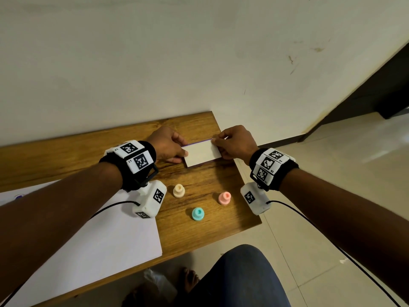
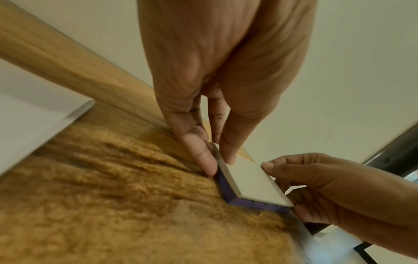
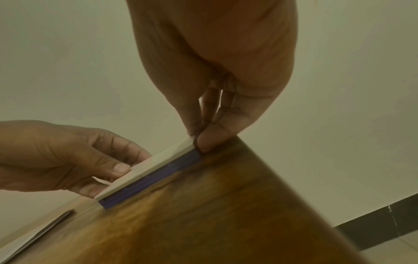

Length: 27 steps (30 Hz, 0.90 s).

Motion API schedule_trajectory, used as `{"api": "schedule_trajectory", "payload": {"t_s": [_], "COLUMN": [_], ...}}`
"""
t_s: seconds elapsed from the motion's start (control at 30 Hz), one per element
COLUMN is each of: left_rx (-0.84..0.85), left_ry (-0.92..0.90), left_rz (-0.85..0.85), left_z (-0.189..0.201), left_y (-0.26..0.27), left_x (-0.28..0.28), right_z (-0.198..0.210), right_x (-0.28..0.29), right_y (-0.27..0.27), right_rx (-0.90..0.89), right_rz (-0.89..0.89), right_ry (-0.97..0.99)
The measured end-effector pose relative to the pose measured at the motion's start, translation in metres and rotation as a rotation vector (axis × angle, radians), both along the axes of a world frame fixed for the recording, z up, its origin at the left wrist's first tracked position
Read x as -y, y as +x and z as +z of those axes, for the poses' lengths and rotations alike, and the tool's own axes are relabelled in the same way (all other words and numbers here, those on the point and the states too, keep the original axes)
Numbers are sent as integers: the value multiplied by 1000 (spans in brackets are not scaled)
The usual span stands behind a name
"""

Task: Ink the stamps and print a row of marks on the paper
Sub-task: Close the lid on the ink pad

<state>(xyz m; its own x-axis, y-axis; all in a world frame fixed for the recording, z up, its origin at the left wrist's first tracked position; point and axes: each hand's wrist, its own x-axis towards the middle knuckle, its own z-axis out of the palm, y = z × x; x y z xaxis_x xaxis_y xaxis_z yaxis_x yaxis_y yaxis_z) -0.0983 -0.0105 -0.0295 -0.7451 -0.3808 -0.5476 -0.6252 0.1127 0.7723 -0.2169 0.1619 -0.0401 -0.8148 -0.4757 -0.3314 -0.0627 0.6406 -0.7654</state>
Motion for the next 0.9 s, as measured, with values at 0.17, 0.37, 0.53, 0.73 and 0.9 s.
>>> {"api": "schedule_trajectory", "payload": {"t_s": [0.17, 0.37, 0.53, 0.73, 0.9], "left_rx": [-14, -57, -116, -101, -98], "left_ry": [9, 38, -38, -53, -23], "left_rz": [-12, 34, 70, 32, 44], "left_z": [1, -2, -1, -1, -5], "left_y": [1, 2, -2, -1, -2], "left_x": [0, 2, 9, 10, 12], "right_z": [-2, -1, 1, 6, 7], "right_x": [0, 0, 3, 5, 4], "right_y": [0, -1, -2, -6, -7], "right_rx": [7, 30, 64, 92, 104], "right_rz": [-6, -11, -12, 18, 22], "right_ry": [-4, -3, -8, -1, -6]}}
